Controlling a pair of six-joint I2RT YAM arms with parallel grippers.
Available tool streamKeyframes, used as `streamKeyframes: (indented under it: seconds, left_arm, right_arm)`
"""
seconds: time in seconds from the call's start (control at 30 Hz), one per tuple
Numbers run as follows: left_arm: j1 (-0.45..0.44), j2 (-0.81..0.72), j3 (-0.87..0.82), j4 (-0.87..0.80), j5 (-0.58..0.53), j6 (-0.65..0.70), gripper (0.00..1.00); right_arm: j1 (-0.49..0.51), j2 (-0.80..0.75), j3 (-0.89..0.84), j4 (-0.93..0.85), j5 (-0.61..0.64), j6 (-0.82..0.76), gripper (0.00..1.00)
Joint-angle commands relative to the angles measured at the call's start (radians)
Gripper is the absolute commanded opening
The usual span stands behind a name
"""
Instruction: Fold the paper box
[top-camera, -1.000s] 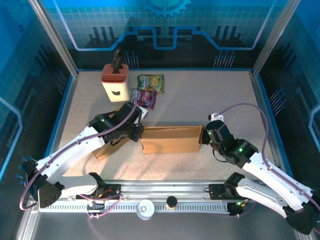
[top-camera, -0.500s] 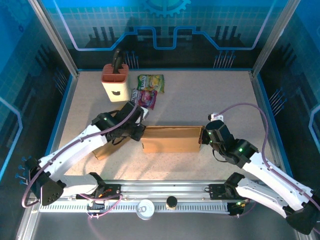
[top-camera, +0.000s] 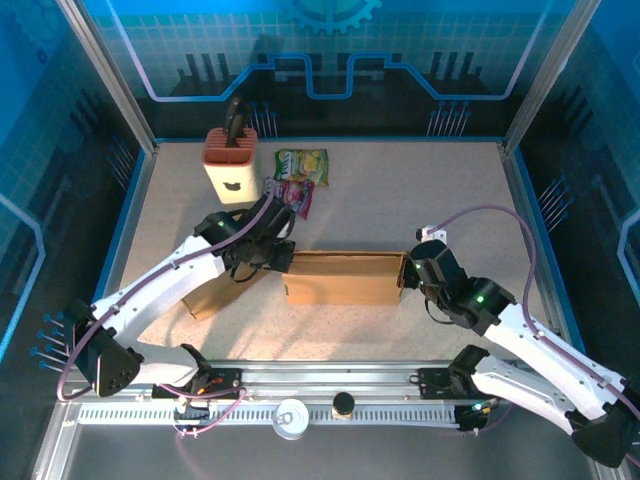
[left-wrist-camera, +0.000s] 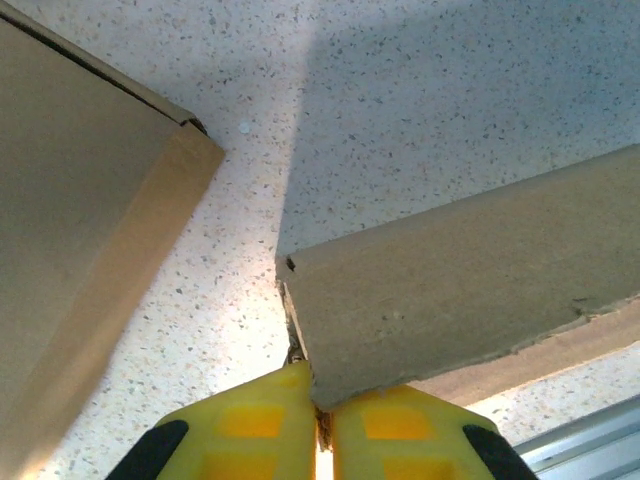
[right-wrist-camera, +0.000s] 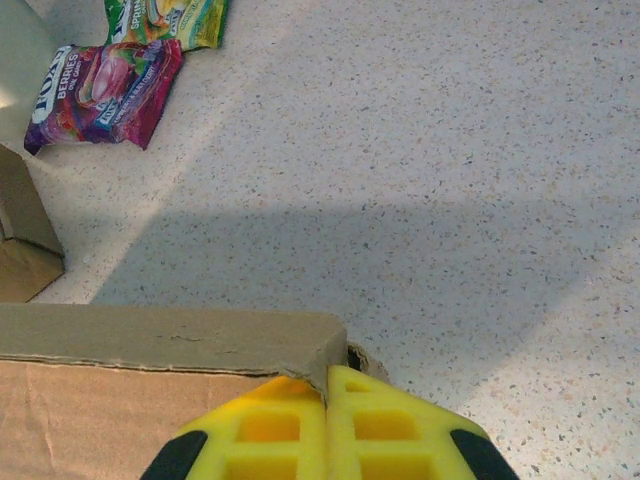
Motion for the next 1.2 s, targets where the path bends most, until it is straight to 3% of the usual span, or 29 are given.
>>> streamKeyframes:
  seconds: [0.0,0.43,0.77,1.17]
  left_arm:
    - [0.016,0.021,0.037,-0.028,0.107,-0.033,0.12]
    - [0.09,0.062,0.115,-0.084,0.234,0.0,0.12]
    - [0.093,0.084,0.104,-0.076,0.286,-0.032,0.13]
    - [0.095,0.045,0.036,-0.094,0.189,0.0,0.1]
  right_arm:
    - [0.025,0.013,-0.002,-0.08,-0.017,0.013,0.0]
    - [0.024,0.012,-0.005,-0.08,-0.014,0.012,0.0]
    - [0.024,0.02,0.003,-0.078,-0.024,0.009,0.0]
    - [0.025,0.019,-0.002,-0.084,-0.017,0.008,0.0]
